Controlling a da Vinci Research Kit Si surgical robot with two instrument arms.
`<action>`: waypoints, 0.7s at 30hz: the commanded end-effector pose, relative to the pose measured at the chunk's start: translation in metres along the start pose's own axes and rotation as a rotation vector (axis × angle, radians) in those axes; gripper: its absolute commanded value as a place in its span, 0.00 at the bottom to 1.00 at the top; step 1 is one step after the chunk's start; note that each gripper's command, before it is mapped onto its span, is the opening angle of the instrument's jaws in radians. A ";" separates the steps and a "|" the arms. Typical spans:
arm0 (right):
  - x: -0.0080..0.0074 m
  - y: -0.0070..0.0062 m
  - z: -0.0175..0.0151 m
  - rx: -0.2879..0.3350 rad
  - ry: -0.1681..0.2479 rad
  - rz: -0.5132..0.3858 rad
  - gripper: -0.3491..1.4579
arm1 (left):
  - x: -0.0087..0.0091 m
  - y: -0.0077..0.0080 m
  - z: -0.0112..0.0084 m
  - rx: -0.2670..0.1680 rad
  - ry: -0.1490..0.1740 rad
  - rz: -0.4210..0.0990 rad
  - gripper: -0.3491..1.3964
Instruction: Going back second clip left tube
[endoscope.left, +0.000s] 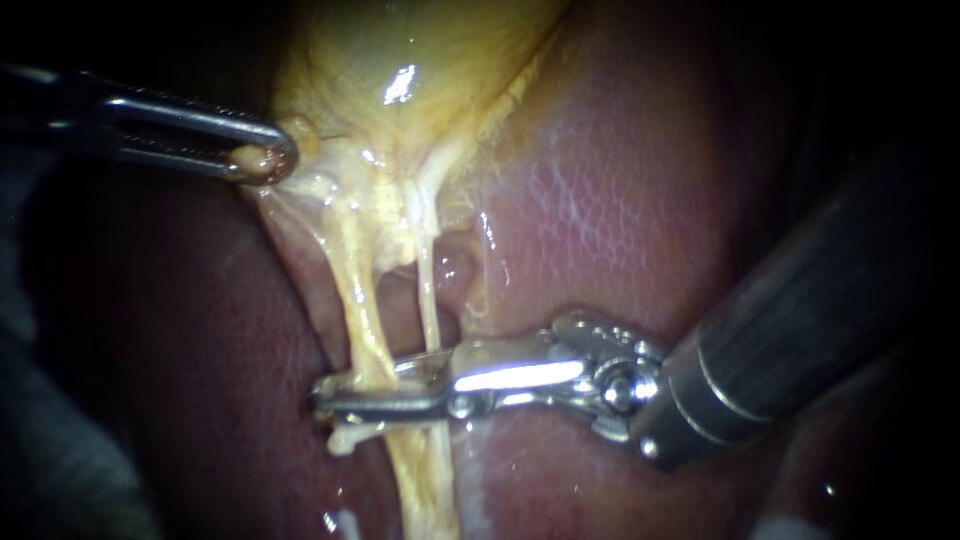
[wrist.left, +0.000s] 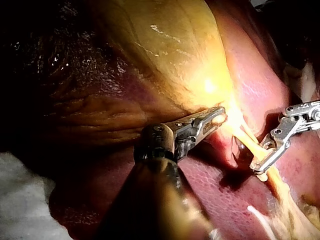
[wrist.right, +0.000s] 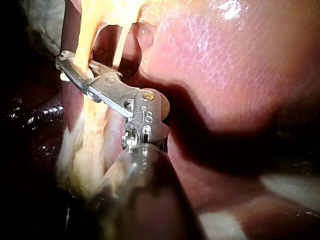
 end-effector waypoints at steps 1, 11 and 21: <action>-0.0001 0.0000 0.0001 -0.001 0.000 -0.007 0.10 | 0.0000 0.0000 0.0000 0.000 0.000 0.000 0.00; 0.0003 0.0007 0.0014 -0.113 -0.096 -0.186 0.45 | 0.0000 0.0000 -0.0001 0.000 0.000 0.000 0.00; 0.0006 0.0004 -0.0010 -0.244 -0.149 -0.398 0.47 | -0.0001 -0.0001 -0.0003 0.001 0.000 0.001 0.00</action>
